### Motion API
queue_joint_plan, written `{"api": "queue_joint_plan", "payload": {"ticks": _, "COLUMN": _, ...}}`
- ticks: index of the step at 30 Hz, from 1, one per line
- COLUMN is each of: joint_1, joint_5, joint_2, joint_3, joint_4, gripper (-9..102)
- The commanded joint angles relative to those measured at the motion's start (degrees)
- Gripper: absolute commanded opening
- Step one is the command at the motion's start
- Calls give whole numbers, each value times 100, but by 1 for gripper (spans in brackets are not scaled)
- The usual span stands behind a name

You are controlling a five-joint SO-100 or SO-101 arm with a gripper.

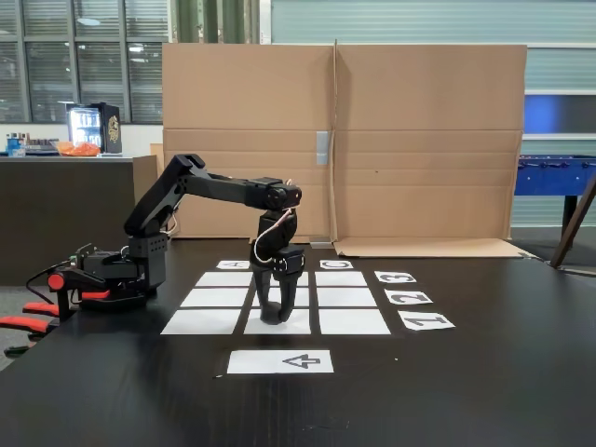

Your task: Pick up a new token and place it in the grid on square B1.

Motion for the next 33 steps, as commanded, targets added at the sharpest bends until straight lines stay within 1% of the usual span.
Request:
{"api": "queue_joint_plan", "payload": {"ticks": 1, "joint_1": -53, "joint_5": 35, "joint_2": 26, "joint_3": -176, "joint_4": -44, "gripper": 11}}
{"api": "queue_joint_plan", "payload": {"ticks": 10, "joint_1": -70, "joint_5": 35, "joint_2": -26, "joint_3": -193, "joint_4": -79, "gripper": 12}}
{"api": "queue_joint_plan", "payload": {"ticks": 33, "joint_1": -79, "joint_5": 35, "joint_2": 97, "joint_3": 0, "joint_4": -79, "gripper": 31}}
